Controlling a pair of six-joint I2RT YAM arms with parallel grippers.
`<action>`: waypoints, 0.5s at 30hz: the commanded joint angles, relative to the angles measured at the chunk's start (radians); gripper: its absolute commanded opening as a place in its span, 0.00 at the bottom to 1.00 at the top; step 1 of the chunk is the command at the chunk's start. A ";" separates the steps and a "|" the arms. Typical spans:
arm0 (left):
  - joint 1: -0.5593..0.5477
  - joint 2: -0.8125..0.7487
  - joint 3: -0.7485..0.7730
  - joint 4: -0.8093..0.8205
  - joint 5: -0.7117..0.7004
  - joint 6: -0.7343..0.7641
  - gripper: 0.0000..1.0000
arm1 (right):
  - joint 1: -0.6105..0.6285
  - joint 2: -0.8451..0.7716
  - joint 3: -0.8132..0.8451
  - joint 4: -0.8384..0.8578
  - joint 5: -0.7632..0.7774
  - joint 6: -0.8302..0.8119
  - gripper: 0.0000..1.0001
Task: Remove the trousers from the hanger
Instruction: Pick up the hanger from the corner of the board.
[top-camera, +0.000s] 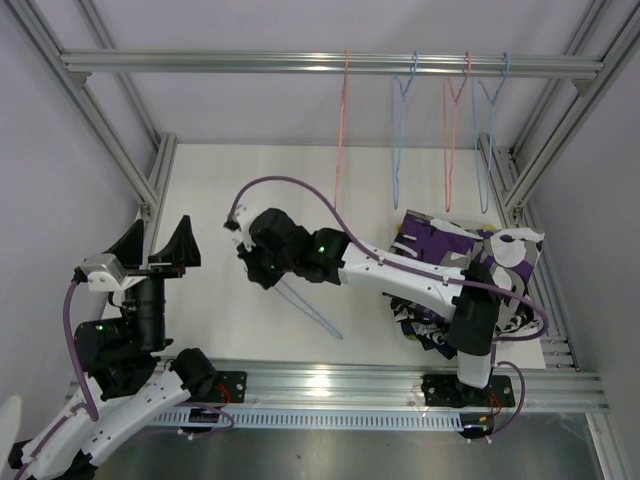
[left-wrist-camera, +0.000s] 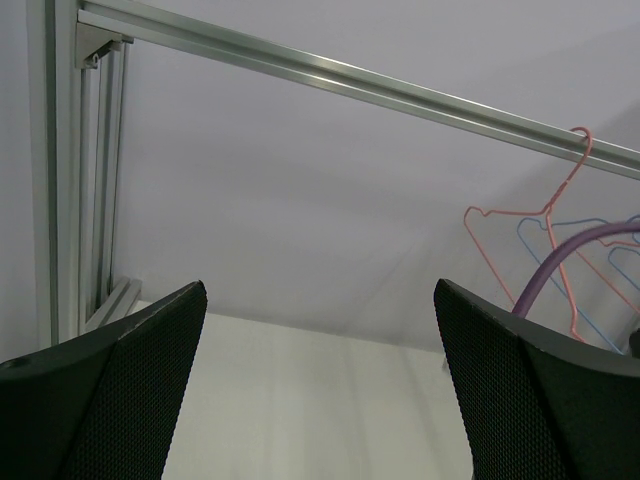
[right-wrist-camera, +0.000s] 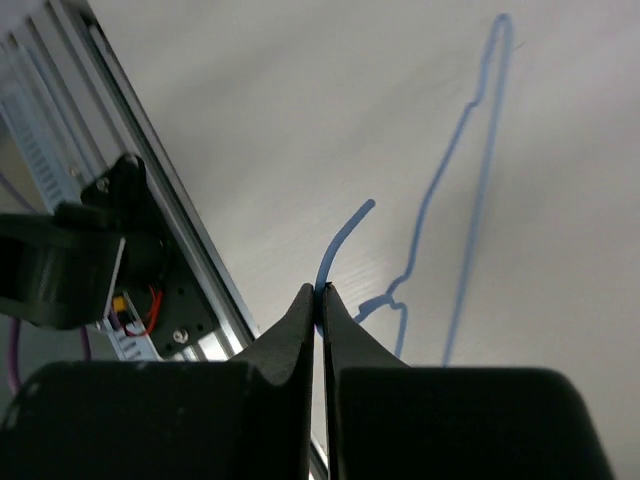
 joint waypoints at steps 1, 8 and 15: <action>0.011 -0.002 0.028 0.003 0.024 -0.021 0.99 | -0.037 -0.044 0.087 0.028 0.029 0.076 0.00; 0.011 -0.001 0.031 -0.003 0.029 -0.029 1.00 | -0.077 -0.099 0.026 0.111 0.136 0.168 0.00; 0.011 -0.001 0.029 -0.013 0.038 -0.036 0.99 | -0.068 -0.123 0.000 0.100 0.222 0.173 0.00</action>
